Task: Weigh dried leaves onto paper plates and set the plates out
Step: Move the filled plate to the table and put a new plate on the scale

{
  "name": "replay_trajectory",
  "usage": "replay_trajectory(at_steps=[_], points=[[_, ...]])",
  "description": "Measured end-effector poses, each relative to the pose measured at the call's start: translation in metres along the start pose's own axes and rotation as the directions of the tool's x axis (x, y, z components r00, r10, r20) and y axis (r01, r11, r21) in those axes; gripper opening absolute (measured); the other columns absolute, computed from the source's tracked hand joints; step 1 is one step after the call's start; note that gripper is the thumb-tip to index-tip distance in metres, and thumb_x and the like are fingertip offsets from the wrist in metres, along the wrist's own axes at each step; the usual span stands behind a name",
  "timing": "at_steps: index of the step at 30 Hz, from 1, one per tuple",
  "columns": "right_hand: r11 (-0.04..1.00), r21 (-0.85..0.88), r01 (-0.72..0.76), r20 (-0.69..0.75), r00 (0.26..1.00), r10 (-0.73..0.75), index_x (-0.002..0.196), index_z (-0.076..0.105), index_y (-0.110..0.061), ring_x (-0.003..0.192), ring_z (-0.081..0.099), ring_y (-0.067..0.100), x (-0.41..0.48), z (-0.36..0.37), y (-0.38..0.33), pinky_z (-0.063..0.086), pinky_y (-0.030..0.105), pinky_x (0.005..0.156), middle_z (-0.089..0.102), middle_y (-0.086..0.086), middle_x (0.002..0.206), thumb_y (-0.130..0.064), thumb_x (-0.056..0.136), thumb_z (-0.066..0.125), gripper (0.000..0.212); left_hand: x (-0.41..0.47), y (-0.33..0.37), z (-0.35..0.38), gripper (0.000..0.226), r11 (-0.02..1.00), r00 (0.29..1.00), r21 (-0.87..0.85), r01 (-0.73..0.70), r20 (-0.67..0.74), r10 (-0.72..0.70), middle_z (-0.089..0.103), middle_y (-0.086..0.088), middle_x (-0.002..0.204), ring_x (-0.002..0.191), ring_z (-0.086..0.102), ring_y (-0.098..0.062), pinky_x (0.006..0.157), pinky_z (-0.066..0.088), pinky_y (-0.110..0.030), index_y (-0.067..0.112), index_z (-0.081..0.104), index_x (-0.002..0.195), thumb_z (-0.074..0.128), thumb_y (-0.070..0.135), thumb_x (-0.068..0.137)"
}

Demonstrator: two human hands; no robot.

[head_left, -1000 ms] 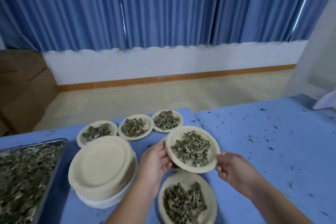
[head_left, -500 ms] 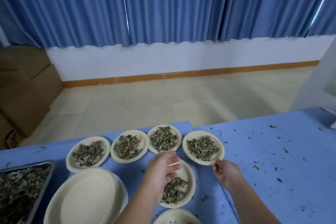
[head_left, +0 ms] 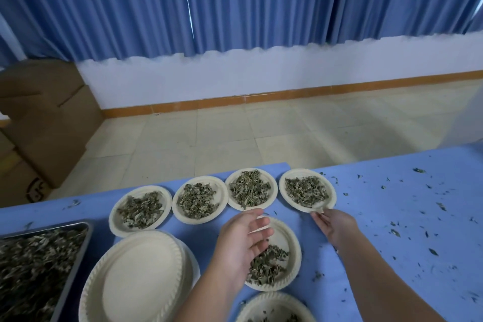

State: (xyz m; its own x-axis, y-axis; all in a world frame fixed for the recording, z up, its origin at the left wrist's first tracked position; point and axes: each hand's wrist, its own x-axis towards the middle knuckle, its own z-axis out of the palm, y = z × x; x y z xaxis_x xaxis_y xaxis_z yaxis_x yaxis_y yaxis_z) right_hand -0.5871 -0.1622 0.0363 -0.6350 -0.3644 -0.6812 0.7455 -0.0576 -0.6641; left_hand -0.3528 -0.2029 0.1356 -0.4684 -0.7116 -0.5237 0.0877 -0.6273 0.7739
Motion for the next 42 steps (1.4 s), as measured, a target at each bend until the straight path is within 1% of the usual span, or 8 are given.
replay_trajectory(at_steps=[2,4,8,15,23,32,38,42], points=[[1.000,-0.023,0.004,0.004,1.000,-0.004,0.130,0.044,0.011,0.118,0.054,0.038,-0.008,-0.003,0.002,0.050,0.039,0.094,0.050,0.026,0.129,0.000,0.098,0.048,0.034,-0.008,0.002,-0.004,0.018,0.999,1.000,-0.053,0.003,0.017,-0.002,0.073,-0.007,0.086,0.079,0.070,-0.024,0.069,0.051,-0.032,0.008,0.067,0.106,0.054,0.016,0.095],[0.999,-0.031,0.029,0.010,1.000,-0.028,0.128,0.046,0.009,0.104,0.058,0.033,-0.016,-0.007,0.004,0.051,0.037,0.091,0.053,0.021,0.109,0.000,0.097,0.049,0.032,-0.017,0.003,-0.008,0.017,0.995,1.000,-0.095,0.010,0.021,-0.008,0.071,-0.004,0.077,0.071,0.067,-0.021,0.064,0.047,-0.029,0.008,0.067,0.104,0.055,0.016,0.094],[0.997,-0.060,0.051,0.095,0.994,-0.045,0.092,0.052,0.003,0.068,0.053,0.021,-0.050,-0.001,0.006,0.056,0.025,0.052,0.051,0.013,0.076,-0.001,0.097,0.050,0.007,-0.038,0.002,-0.026,0.012,0.995,1.000,-0.102,-0.006,0.026,0.009,0.052,0.003,0.056,0.046,0.041,-0.009,0.048,0.028,-0.022,0.010,0.064,0.095,0.053,0.013,0.093],[0.972,-0.120,0.203,0.407,0.903,-0.138,0.075,0.049,-0.004,0.057,0.047,0.015,-0.118,0.049,0.038,0.046,0.019,0.043,0.045,0.004,0.045,0.001,0.094,0.046,0.020,-0.069,0.001,-0.094,0.018,0.963,0.958,-0.090,-0.255,0.109,0.264,0.036,0.007,0.050,0.038,0.026,-0.007,0.036,0.019,-0.018,0.012,0.057,0.086,0.045,0.020,0.097],[0.954,-0.034,0.296,0.592,0.775,-0.219,0.077,0.037,-0.009,0.059,0.048,0.019,-0.197,0.055,0.122,0.044,0.018,0.038,0.039,0.010,0.068,-0.003,0.098,0.038,0.022,-0.118,-0.044,-0.185,0.017,0.897,0.931,-0.270,-0.349,0.004,0.364,0.036,0.008,0.050,0.038,0.026,-0.009,0.036,0.020,-0.018,0.017,0.056,0.081,0.044,0.019,0.093],[0.897,-0.213,0.388,0.591,0.782,-0.198,0.091,0.045,-0.007,0.076,0.062,0.031,-0.317,-0.056,0.179,0.053,0.034,0.070,0.060,0.021,0.091,-0.012,0.100,0.044,0.011,-0.239,-0.109,-0.242,0.020,0.879,0.924,-0.291,-0.377,-0.050,0.379,0.037,0.008,0.048,0.036,0.030,-0.008,0.037,0.022,-0.015,0.018,0.053,0.079,0.040,0.020,0.094],[0.871,-0.253,0.421,0.685,0.713,-0.146,0.098,0.051,-0.007,0.082,0.069,0.030,-0.360,-0.094,0.188,0.056,0.034,0.067,0.069,0.016,0.097,-0.021,0.098,0.050,0.015,-0.255,-0.145,-0.267,0.018,0.875,0.888,-0.170,-0.453,-0.177,0.425,0.039,0.007,0.049,0.033,0.030,-0.006,0.036,0.021,-0.015,0.015,0.056,0.081,0.044,0.016,0.096],[0.840,-0.317,0.440,0.679,0.724,-0.123,0.104,0.059,-0.004,0.076,0.073,0.026,-0.353,-0.101,0.208,0.055,0.028,0.058,0.074,0.009,0.086,-0.018,0.096,0.052,0.017,-0.230,-0.175,-0.290,0.018,0.865,0.822,0.088,-0.494,-0.275,0.498,0.045,0.002,0.054,0.039,0.035,-0.008,0.037,0.026,-0.019,0.009,0.062,0.084,0.048,0.008,0.095]])
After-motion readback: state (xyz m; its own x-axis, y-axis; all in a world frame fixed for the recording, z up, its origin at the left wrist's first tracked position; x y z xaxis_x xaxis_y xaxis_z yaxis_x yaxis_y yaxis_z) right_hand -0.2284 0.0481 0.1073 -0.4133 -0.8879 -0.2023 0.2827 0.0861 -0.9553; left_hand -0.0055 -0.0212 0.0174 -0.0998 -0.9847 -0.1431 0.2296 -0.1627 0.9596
